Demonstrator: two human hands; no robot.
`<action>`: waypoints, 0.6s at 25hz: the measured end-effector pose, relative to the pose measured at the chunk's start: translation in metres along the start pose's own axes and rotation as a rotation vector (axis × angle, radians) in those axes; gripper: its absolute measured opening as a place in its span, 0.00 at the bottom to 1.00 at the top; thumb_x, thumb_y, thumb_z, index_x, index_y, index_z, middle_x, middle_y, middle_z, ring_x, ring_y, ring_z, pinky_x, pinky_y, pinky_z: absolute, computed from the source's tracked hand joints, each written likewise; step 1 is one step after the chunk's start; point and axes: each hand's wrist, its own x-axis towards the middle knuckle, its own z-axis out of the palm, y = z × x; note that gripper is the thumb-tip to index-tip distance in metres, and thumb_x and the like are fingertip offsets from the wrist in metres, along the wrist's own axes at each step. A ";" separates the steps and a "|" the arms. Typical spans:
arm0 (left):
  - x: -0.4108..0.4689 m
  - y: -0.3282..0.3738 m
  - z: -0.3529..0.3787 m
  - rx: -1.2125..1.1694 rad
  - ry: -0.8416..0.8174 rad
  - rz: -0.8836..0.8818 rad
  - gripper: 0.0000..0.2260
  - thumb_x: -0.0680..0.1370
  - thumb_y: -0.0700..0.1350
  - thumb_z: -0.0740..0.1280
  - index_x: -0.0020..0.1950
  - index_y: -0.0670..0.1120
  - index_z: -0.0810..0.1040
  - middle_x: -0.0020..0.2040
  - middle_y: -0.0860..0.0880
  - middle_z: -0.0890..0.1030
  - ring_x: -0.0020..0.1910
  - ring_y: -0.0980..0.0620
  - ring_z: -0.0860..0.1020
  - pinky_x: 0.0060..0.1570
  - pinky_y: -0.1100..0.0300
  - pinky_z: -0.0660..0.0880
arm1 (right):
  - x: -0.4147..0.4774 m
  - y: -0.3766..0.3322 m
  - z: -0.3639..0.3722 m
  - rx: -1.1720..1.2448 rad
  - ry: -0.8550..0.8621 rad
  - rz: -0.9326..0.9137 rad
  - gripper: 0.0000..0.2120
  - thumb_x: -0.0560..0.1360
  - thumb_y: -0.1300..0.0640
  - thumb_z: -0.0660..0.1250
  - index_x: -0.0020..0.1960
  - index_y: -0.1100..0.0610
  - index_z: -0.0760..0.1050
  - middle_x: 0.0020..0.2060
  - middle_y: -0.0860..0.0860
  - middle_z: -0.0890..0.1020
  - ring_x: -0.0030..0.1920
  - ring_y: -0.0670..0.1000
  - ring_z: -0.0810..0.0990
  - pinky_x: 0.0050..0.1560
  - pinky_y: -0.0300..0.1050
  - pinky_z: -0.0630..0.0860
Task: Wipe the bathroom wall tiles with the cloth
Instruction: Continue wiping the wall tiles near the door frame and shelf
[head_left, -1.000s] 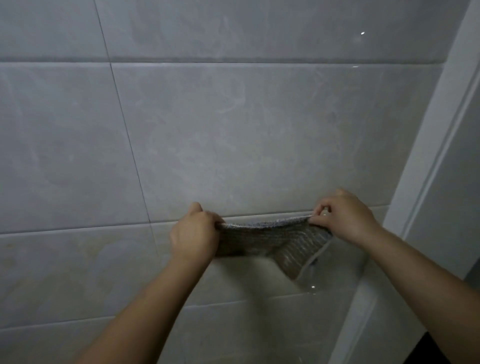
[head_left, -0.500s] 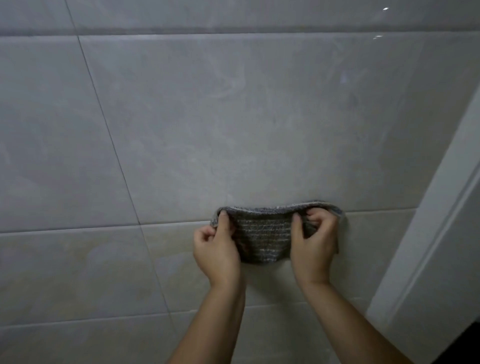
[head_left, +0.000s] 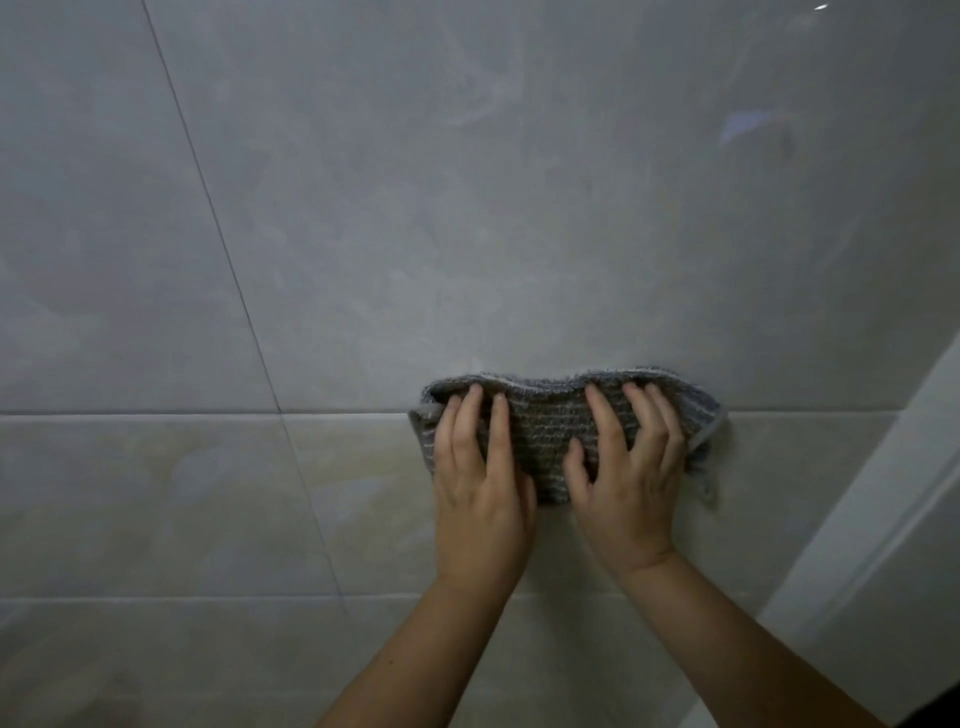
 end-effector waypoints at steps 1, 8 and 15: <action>0.001 -0.004 -0.001 0.056 -0.012 0.031 0.24 0.76 0.37 0.62 0.73 0.35 0.68 0.76 0.37 0.62 0.75 0.38 0.60 0.75 0.45 0.58 | 0.001 -0.002 0.003 0.000 0.002 -0.015 0.23 0.73 0.61 0.67 0.68 0.57 0.71 0.65 0.60 0.68 0.68 0.63 0.68 0.69 0.62 0.66; -0.001 -0.034 -0.016 -0.020 -0.079 0.006 0.32 0.73 0.40 0.65 0.75 0.33 0.61 0.79 0.34 0.53 0.79 0.38 0.51 0.77 0.49 0.48 | 0.004 -0.029 0.016 -0.076 -0.008 -0.081 0.23 0.76 0.56 0.63 0.70 0.54 0.68 0.66 0.59 0.65 0.68 0.62 0.65 0.65 0.65 0.68; 0.004 -0.090 -0.015 -0.072 0.021 0.253 0.28 0.78 0.46 0.67 0.77 0.41 0.64 0.80 0.39 0.55 0.80 0.42 0.50 0.78 0.57 0.46 | -0.004 -0.050 0.036 -0.043 0.080 -0.076 0.19 0.80 0.53 0.59 0.69 0.57 0.65 0.69 0.58 0.64 0.70 0.64 0.63 0.67 0.69 0.63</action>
